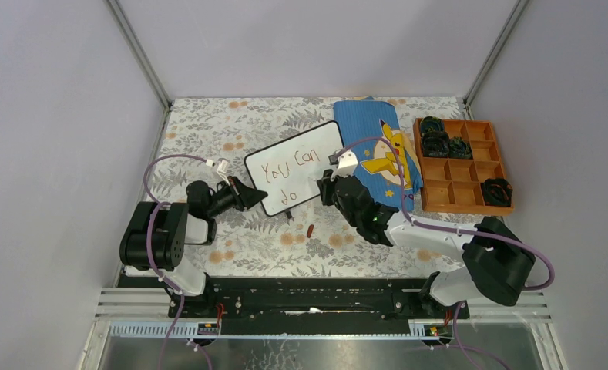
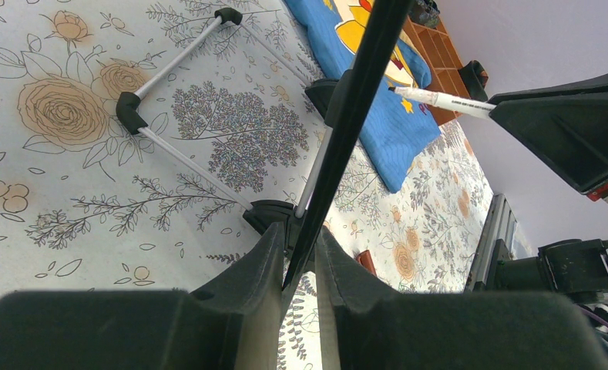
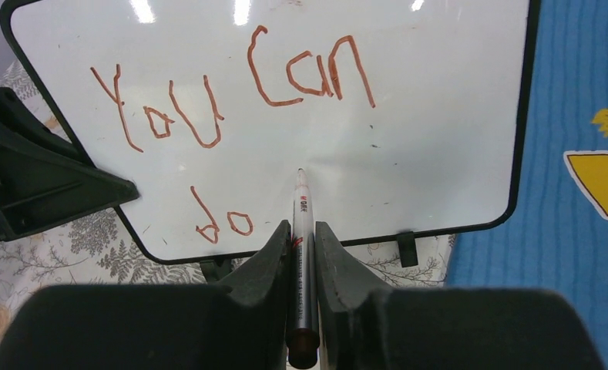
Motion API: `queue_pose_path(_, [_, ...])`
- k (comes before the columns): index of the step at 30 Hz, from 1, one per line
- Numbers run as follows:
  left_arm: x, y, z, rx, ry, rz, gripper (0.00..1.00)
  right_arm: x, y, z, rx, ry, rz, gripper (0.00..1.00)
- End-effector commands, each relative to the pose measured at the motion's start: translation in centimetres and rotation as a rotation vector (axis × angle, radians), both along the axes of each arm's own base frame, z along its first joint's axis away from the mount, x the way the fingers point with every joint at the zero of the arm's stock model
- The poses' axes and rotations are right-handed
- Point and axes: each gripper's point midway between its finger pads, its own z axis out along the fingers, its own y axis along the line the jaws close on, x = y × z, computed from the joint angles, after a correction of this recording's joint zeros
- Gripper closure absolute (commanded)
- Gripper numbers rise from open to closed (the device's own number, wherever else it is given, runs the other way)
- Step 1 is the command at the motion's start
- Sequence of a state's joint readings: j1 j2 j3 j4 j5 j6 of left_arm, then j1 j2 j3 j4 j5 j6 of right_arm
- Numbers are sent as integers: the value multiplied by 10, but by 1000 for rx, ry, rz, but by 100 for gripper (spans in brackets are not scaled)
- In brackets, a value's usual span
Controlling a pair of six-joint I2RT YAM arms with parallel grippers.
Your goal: Write a sentence on the whiteboard
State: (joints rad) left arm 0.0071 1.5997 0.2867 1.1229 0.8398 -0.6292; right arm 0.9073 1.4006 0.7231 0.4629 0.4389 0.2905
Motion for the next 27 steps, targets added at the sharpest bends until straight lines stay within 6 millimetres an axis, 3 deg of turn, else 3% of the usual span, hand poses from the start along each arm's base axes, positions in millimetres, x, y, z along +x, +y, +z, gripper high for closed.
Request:
queue_pose_path(1, [5,2,-12,31,28,17,74,4,14,15,41,-48,41,100])
queue_pose_path(27, [5,2,-13,30,33,14,74,10,19,-4,-13,-2,30,100])
